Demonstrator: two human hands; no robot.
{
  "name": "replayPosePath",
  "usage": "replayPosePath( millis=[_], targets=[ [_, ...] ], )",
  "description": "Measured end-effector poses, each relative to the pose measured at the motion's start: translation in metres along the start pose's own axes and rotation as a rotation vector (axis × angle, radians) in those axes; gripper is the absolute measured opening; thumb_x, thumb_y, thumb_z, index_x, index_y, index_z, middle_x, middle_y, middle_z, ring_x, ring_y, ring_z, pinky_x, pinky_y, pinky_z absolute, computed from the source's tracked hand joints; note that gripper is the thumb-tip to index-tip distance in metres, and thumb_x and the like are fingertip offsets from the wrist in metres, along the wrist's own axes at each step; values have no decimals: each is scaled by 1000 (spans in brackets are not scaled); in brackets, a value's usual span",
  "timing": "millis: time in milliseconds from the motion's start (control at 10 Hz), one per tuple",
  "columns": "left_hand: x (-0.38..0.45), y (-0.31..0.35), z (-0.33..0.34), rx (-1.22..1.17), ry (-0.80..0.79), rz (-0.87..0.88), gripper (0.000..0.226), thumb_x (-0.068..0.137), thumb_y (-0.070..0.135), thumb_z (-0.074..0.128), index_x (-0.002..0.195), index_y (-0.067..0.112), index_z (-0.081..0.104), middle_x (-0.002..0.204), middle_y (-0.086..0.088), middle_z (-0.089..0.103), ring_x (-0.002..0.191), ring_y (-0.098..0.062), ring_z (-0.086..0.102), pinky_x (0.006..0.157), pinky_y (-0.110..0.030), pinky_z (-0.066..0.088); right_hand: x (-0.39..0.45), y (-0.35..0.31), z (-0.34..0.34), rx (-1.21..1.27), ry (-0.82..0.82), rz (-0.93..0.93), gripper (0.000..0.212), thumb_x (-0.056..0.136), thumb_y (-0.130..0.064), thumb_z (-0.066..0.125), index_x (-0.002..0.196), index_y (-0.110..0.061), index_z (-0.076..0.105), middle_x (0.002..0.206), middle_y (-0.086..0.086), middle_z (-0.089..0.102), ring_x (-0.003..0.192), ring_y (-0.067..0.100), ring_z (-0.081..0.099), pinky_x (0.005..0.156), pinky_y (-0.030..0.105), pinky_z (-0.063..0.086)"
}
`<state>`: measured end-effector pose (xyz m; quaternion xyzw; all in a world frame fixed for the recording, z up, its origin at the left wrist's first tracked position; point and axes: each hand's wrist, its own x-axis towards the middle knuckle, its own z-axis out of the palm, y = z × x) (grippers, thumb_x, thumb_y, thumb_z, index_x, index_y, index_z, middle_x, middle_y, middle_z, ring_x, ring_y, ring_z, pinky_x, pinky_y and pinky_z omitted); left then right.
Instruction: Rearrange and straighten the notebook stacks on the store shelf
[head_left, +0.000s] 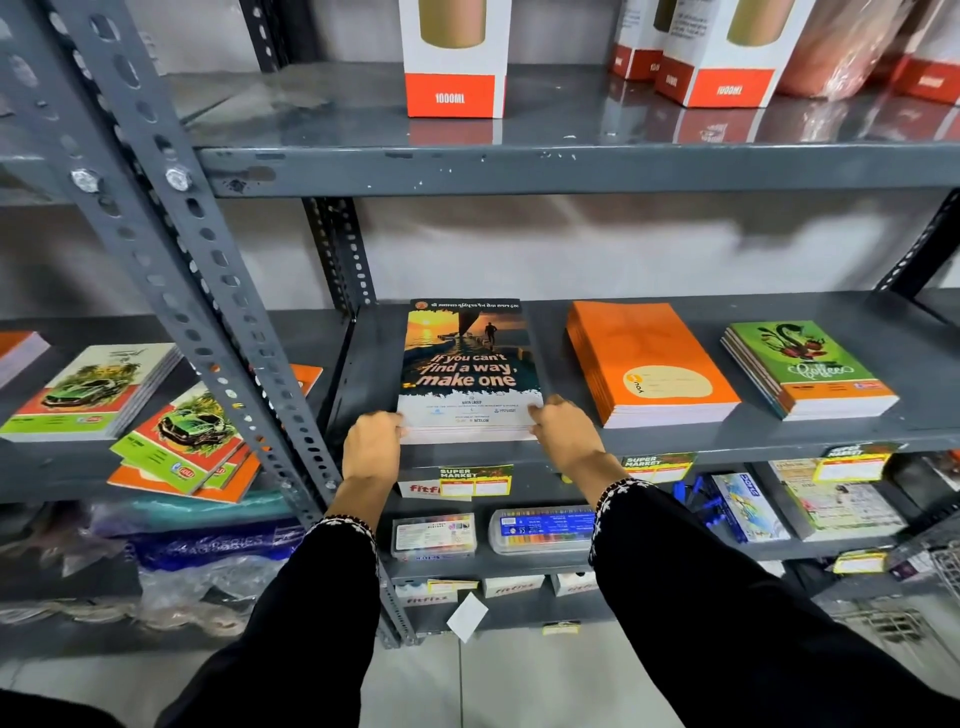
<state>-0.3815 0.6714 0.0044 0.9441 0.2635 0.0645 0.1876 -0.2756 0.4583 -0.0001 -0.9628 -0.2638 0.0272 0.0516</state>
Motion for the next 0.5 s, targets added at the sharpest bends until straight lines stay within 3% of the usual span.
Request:
replayPosePath(
  millis=[200,300,400,500],
  targets=[
    [1,2,0,114,8,22,20,87,1,46,83,5,65,77,-16,61,85,-38,64,70,-39,51,0,-5,-4,51,5,64,28,91,1,50,118,-3,58,116,21,64,107,36,61,87,38,52],
    [-2,3,-1,155,15,19,21,87,0,47,93,4,66,84,-18,67,88,-39,65,73,-41,52,-2,-7,-5,81,23,131,54,91,2,50,142,-5,33,118,20,65,107,34,63,87,40,53],
    [-11,6,-2,157,24,-9,20,91,7,48,101,3,64,97,-22,71,92,-38,65,74,-41,53,-8,-4,-4,106,35,161,71,90,3,47,151,-9,12,117,20,65,103,32,64,86,39,54],
    [-29,19,0,163,90,-22,31,95,24,46,116,2,55,107,-23,67,99,-39,64,78,-44,53,-20,2,-9,159,65,162,67,92,-7,48,150,-9,13,129,21,57,115,35,57,94,41,50]
  ],
)
